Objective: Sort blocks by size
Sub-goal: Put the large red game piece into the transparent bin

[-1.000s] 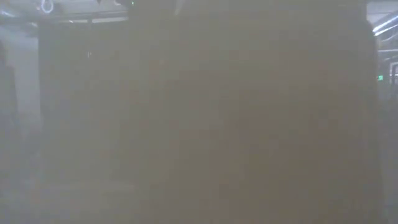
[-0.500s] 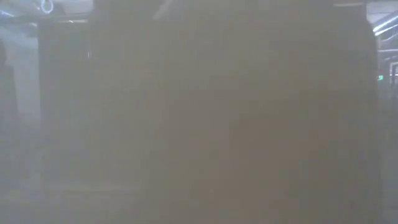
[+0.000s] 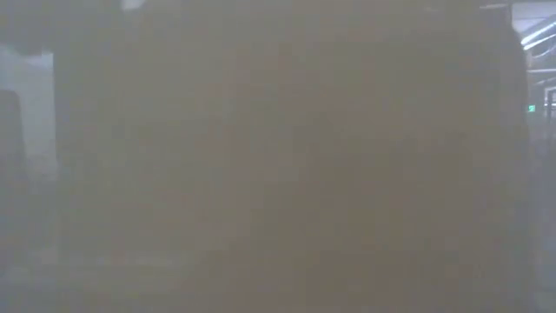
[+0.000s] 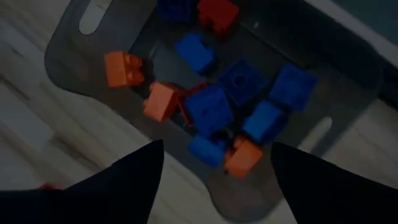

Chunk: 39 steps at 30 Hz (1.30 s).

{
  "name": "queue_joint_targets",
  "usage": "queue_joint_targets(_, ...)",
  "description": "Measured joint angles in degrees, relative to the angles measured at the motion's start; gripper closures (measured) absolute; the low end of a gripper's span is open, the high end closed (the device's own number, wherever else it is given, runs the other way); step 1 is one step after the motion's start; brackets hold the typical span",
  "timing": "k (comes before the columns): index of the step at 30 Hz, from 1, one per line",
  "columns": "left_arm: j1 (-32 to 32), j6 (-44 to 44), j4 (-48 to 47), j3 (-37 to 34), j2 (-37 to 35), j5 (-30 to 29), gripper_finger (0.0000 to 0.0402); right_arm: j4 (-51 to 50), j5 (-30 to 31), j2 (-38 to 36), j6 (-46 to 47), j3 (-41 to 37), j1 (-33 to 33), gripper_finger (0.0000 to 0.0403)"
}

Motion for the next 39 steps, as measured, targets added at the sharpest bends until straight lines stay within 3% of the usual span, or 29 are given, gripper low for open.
queue_joint_targets(5, 4.6, -1.0, -0.9, -0.1, 0.0, -13.4, 0.0209, -3.9, 1.2, -4.2, 3.4, 0.0, 0.1, 0.0092)
queue_joint_targets(16, 5.2, 4.8, 0.8, -0.1, 0.0, -42.3, 0.0209, -13.4, 18.6, -16.1, 11.5, 0.0, 8.3, 0.0117)
queue_joint_targets(21, 5.2, 5.2, -1.0, -0.1, 0.2, -46.8, 0.0209, -17.1, 21.3, -20.7, 17.0, -3.8, 13.9, 0.0128)
queue_joint_targets(29, 5.2, 7.7, -0.3, -0.1, 0.4, -48.5, 0.0209, -16.8, 24.1, -28.8, 33.7, -17.1, 23.0, 0.0154)
queue_joint_targets(36, 6.2, 9.4, 0.1, -0.1, 0.4, -65.5, 0.0208, -14.2, 24.2, -33.9, 43.8, -25.9, 29.1, 0.0167)
queue_joint_targets(39, 7.7, 9.9, 0.4, -0.1, 0.4, -68.4, 0.0208, -12.3, 24.2, -35.2, 45.9, -28.5, 30.8, 0.0167)
